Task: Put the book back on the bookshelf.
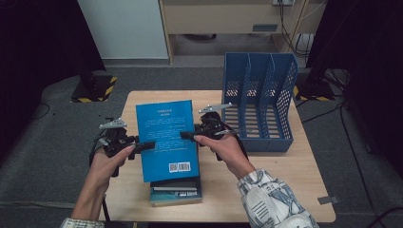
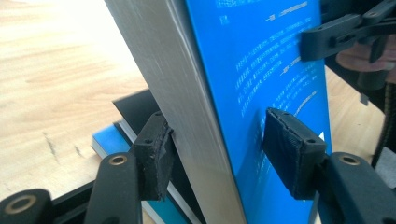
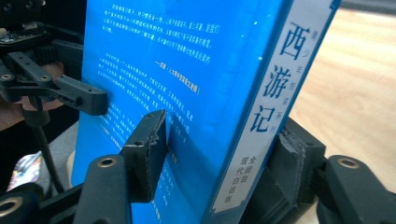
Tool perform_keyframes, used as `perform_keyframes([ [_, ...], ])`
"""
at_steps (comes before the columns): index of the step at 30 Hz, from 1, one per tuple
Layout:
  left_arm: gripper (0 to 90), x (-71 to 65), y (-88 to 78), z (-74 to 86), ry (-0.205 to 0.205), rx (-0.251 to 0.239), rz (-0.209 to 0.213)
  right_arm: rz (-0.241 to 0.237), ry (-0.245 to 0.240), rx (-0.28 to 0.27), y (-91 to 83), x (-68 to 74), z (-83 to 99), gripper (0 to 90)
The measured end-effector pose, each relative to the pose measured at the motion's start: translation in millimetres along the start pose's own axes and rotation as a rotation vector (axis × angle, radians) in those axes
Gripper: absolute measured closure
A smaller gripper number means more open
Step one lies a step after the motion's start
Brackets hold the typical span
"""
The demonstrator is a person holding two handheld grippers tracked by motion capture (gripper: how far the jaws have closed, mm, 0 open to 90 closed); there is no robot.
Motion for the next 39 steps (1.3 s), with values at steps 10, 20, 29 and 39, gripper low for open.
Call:
perform_keyframes([
  [10, 45.3, 10.3, 8.4, -18.2, 0.028, 0.016, -0.01, 0.016, -0.043, -0.035, -5.7, -5.5, -15.7, 46.9],
  [20, 46.9, 18.3, 12.9, -35.5, 0.058, -0.012, -0.039, 0.059, -0.1, -0.056, -12.0, -5.9, -27.3, 49.5],
  [29, 47.9, 27.0, 18.1, -51.2, 0.092, -0.005, -0.074, 0.094, -0.131, -0.063, -10.7, -12.1, -40.6, 50.9],
  [39, 47.4, 31.0, 21.6, -59.3, 0.106, -0.037, -0.089, 0.12, -0.161, -0.068, -13.5, -11.8, -44.8, 53.3],
])
Point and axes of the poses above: each handheld gripper's, and its own axes: y roughly forward along the jaws, z roughly out of its underside, x roughly to its left, the point moved 6 cm from there along y, roughly forward along the jaws, and after that the axes turned 7 degrees about y, right-handed, at the moved point
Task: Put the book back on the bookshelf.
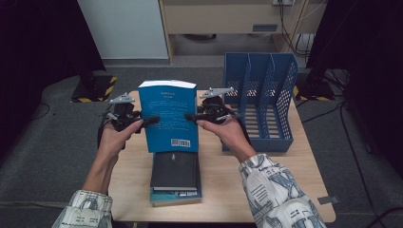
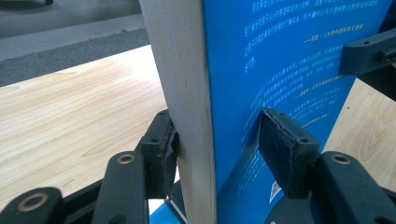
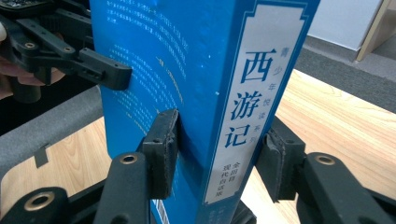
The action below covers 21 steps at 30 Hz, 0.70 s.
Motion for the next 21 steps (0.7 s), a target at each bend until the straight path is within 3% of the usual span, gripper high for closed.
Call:
perform_keyframes([
  [5, 46.0, -8.0, -6.4, 3.9, 0.029, -0.02, 0.0, 0.002, -0.041, -0.001, -8.9, 11.7, 5.5, 55.2],
  [8, 42.9, -13.9, -10.7, 6.4, 0.039, -0.028, -0.003, 0.002, -0.087, -0.001, -17.6, 25.9, 12.8, 56.9],
  [13, 39.7, -22.2, -13.4, 10.2, 0.062, -0.065, -0.017, 0.008, -0.121, -0.003, -23.9, 33.8, 21.3, 57.6],
  [17, 36.5, -22.3, -12.7, 13.9, 0.048, -0.117, -0.023, 0.006, -0.136, -0.002, -26.0, 38.1, 23.7, 58.5],
  [21, 34.0, -21.8, -13.3, 15.6, 0.042, -0.133, -0.045, 0.009, -0.15, 0.003, -26.7, 41.9, 24.2, 59.1],
])
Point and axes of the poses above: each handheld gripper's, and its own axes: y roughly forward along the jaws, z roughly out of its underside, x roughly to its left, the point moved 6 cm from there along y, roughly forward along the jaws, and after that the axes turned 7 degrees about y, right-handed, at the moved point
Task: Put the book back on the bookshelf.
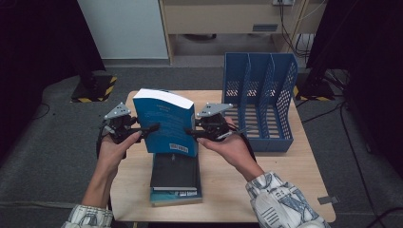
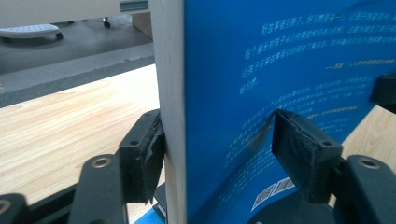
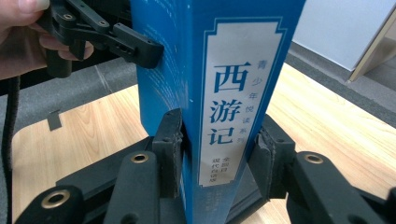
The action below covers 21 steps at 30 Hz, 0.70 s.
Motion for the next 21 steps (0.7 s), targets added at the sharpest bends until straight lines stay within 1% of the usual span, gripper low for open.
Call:
perform_keyframes([
  [4, 31.3, 0.3, 0.2, 0.3, 0.007, -0.012, -0.03, -0.014, -0.015, 0.003, -0.8, 4.9, 0.1, 59.8],
  [6, 31.3, 0.5, 0.3, -0.2, 0.006, -0.023, -0.041, -0.008, -0.021, 0.0, -0.2, 6.4, -0.4, 59.7],
  [8, 30.6, 0.5, 1.0, 0.2, 0.001, -0.029, -0.044, -0.016, -0.02, -0.002, 0.1, 7.9, -0.7, 59.7],
  [10, 29.8, 0.5, 1.5, 0.7, -0.002, -0.034, -0.05, -0.014, -0.02, -0.008, 1.0, 9.1, -1.7, 59.6],
  [13, 29.5, 0.6, 1.5, -0.1, 0.004, -0.031, -0.046, -0.018, -0.017, -0.01, 1.5, 11.2, -2.5, 59.5],
  [14, 29.0, 1.0, 2.5, -1.6, 0.015, -0.032, -0.04, -0.021, -0.022, -0.007, 1.0, 12.9, -2.2, 59.6],
  [16, 28.9, 1.1, 3.5, -2.2, 0.019, -0.033, -0.038, -0.024, -0.022, -0.004, 0.6, 14.1, -1.8, 59.5],
  [17, 29.0, 0.8, 4.5, -3.3, 0.026, -0.032, -0.034, -0.024, -0.031, 0.0, 0.3, 16.6, -1.5, 58.5],
  [19, 28.9, 0.0, 4.4, -3.8, 0.03, -0.031, -0.033, -0.022, -0.033, -0.01, 0.7, 17.8, -2.7, 57.2],
  [21, 28.7, -2.7, 3.3, -4.2, 0.035, -0.032, -0.035, -0.026, -0.025, -0.02, 0.8, 17.5, -4.3, 57.1],
])
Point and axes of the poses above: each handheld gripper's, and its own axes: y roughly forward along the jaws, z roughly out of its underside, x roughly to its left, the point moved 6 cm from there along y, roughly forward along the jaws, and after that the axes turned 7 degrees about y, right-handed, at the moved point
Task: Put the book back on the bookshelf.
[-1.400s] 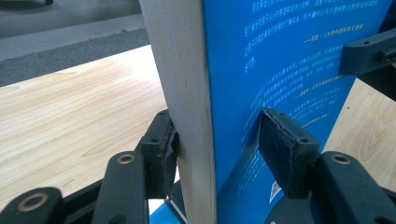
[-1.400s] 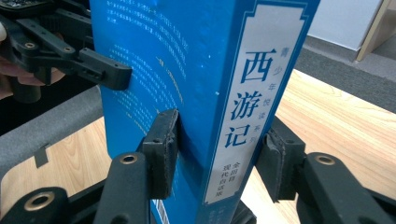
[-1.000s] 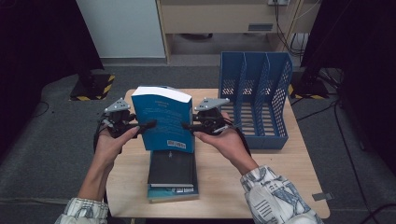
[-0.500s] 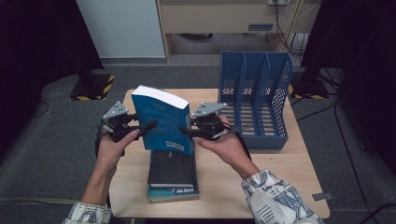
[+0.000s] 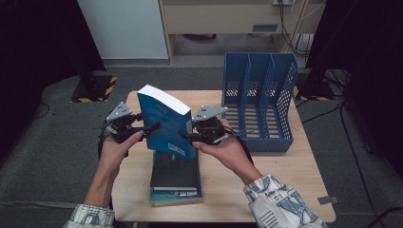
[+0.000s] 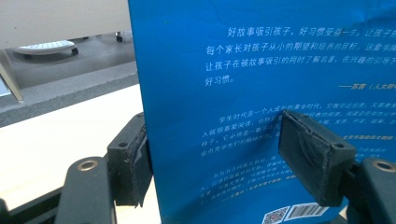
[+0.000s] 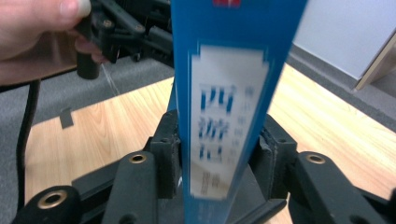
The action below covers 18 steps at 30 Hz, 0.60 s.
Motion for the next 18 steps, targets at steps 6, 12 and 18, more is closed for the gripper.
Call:
perform_keyframes([
  [6, 27.9, -3.5, -4.9, 0.9, -0.006, -0.008, 0.0, -0.009, -0.005, -0.024, 4.2, 2.1, -11.7, 55.7],
  [12, 27.7, -4.7, -5.7, 1.2, -0.008, -0.009, -0.007, -0.029, -0.005, -0.046, 7.6, 1.7, -19.0, 55.4],
  [18, 27.6, -5.9, -6.1, 0.2, -0.003, 0.001, -0.013, -0.045, 0.003, -0.067, 11.2, 0.5, -25.3, 55.2],
])
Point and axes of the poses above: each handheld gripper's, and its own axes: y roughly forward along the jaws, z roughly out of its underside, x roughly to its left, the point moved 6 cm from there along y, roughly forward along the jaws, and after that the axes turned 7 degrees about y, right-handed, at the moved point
